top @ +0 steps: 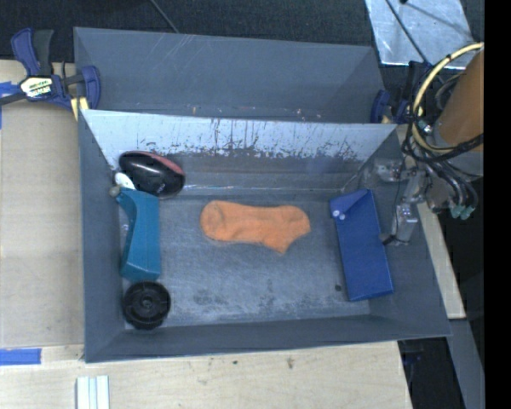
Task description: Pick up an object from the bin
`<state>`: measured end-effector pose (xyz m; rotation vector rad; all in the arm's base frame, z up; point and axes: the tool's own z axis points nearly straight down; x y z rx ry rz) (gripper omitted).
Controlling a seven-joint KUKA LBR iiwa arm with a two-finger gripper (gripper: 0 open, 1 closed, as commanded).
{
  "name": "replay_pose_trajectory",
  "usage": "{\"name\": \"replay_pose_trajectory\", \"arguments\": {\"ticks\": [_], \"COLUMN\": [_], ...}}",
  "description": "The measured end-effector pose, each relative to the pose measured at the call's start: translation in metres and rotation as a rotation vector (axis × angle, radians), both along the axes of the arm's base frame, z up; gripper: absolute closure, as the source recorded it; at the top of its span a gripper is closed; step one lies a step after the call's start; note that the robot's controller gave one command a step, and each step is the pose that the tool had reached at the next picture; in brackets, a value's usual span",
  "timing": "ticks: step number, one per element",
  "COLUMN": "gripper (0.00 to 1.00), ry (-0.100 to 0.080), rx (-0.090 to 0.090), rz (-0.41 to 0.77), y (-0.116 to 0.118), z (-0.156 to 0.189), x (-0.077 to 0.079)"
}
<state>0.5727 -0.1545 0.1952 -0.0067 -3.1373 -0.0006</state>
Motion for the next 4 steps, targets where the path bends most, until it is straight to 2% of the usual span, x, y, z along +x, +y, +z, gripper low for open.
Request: {"name": "replay_pose_trajectory", "arguments": {"ticks": [1, 2, 3, 4], "gripper": [0.0, 0.0, 1.0, 0.0], "ry": [-0.008, -0.017, -0.008, -0.008], "rx": [-0.002, -0.005, -0.001, -0.001], "rz": [0.003, 0.039, 0.01, 0.01], "y": [0.001, 0.02, 0.045, 0.045], "z": [0.005, -0.028, -0.062, -0.062], "x": [0.002, 0.032, 0.033, 0.033]}}
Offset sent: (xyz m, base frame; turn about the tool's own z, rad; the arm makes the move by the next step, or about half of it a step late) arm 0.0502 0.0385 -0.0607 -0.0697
